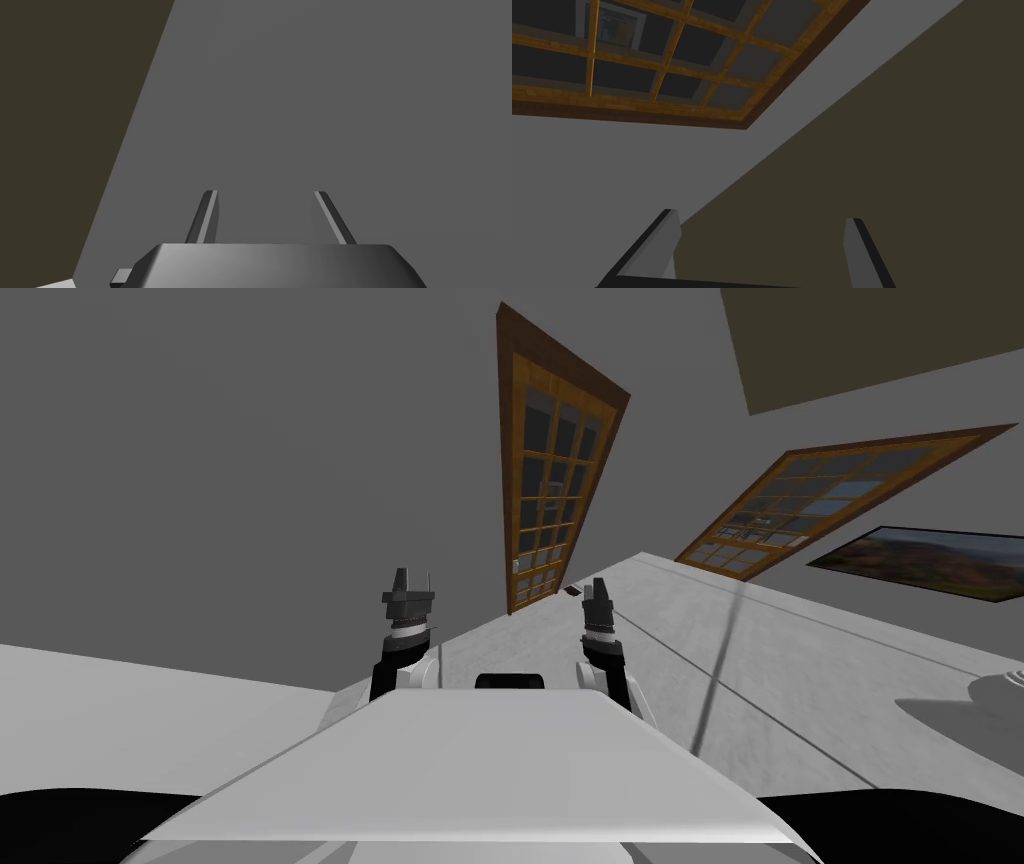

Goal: Pull the door open

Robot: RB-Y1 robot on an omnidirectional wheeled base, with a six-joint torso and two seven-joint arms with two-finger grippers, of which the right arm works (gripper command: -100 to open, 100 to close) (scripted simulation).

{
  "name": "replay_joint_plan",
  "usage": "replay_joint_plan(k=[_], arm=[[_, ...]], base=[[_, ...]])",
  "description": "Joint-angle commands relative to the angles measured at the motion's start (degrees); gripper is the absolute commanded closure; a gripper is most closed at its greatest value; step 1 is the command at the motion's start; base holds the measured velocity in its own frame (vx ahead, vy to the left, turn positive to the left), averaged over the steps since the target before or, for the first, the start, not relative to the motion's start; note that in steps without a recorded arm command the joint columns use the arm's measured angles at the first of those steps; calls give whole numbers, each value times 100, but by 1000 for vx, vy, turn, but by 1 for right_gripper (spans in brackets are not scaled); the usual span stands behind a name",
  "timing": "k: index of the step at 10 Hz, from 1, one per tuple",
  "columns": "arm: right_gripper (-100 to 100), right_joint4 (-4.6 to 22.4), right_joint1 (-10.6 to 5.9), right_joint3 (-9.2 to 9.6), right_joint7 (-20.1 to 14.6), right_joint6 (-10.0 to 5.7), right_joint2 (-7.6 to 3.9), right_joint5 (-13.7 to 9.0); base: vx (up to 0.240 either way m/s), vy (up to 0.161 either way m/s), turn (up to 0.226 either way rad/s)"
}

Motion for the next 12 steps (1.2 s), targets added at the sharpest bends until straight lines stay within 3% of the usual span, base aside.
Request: replay_joint_plan(k=[1,12], arm=[[-100,166,-50,-7,139,-44,-46,36],[-100,1727,-592,-70,1267,-469,-341,349]], base=[[100,8,38],[90,1,41]])
